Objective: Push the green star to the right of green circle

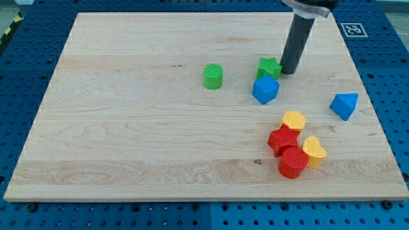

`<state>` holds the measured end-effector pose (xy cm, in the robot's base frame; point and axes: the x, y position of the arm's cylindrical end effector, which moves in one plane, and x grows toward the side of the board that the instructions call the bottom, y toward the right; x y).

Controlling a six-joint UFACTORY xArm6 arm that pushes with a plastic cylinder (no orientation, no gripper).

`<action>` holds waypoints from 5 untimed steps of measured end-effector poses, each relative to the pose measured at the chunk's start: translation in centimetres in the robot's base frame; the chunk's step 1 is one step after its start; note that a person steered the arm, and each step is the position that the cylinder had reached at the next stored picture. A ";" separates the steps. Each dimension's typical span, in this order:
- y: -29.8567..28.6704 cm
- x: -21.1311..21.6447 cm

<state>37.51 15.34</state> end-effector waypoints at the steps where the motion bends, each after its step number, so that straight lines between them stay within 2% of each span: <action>1: -0.4 -0.6; 3: -0.4 0.2; 5: -6.5 -0.5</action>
<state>36.96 8.82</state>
